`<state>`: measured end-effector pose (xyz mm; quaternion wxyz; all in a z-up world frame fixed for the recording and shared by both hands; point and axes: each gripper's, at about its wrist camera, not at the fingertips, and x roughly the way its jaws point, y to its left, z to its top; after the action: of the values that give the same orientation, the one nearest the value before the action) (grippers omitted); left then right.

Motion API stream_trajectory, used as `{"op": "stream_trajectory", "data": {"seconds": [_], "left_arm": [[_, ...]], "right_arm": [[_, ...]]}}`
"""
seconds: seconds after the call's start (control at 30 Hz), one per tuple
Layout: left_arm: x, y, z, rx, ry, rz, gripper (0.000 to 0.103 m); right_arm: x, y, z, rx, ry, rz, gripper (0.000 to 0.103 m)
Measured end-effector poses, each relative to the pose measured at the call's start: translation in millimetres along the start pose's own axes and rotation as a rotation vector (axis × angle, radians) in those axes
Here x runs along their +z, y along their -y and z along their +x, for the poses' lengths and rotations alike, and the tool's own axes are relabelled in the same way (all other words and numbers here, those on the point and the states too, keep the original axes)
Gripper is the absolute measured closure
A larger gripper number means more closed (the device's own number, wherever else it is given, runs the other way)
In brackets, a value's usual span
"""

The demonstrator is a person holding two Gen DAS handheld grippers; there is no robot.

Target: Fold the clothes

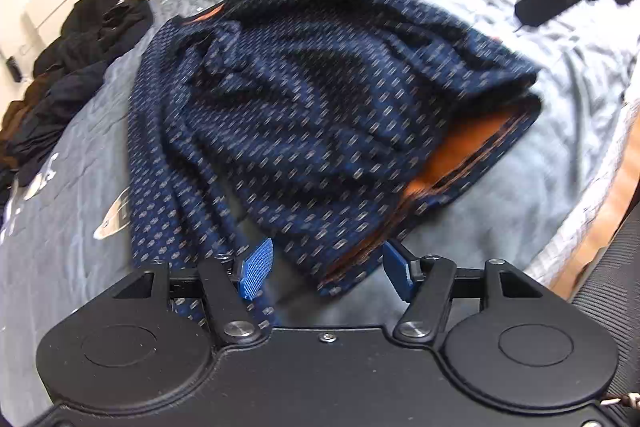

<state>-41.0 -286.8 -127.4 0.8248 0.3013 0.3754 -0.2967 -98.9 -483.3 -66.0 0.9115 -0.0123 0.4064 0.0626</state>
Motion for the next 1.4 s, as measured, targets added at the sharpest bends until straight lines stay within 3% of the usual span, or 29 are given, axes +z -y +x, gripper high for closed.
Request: {"op": "stream_trajectory", "data": {"seconds": [0.23, 0.3, 0.33, 0.47, 0.57, 0.63, 0.67, 0.77, 1.07, 1.23, 1.4], "left_arm": [[-16, -5, 0, 0.047, 0.062, -0.061, 0.047], [-18, -6, 0, 0.052, 0.083, -0.077, 0.062], [-18, -6, 1, 0.052, 0.087, -0.085, 0.063], [-14, 1, 10, 0.058, 0.087, -0.062, 0.063], [-14, 11, 14, 0.099, 0.115, -0.022, 0.063], [-14, 15, 15, 0.103, 0.128, -0.006, 0.076], [-12, 14, 14, 0.104, 0.121, -0.009, 0.091], [-10, 6, 7, 0.096, 0.116, -0.037, 0.100], [-16, -45, -45, 0.052, 0.137, -0.142, 0.100], [-23, -45, -44, 0.092, 0.109, -0.131, 0.102], [-29, -33, -35, 0.025, 0.100, -0.150, 0.102]], "right_arm": [[12, -2, 23, -0.008, -0.039, -0.025, 0.012], [18, -3, 27, -0.010, -0.045, -0.023, 0.012], [20, -4, 28, -0.009, -0.052, -0.028, 0.012], [21, -13, 22, 0.003, -0.031, -0.114, 0.012], [18, -14, 16, 0.015, 0.006, -0.087, 0.012], [14, -15, 15, 0.021, 0.019, -0.085, 0.012], [12, -16, 14, 0.016, 0.021, -0.096, 0.012], [8, -16, 11, 0.004, 0.014, -0.141, 0.012], [1, -5, 3, -0.024, 0.002, -0.193, 0.012], [2, -13, 5, -0.033, 0.006, -0.235, 0.012], [2, -29, 13, -0.068, -0.010, -0.353, 0.012]]}}
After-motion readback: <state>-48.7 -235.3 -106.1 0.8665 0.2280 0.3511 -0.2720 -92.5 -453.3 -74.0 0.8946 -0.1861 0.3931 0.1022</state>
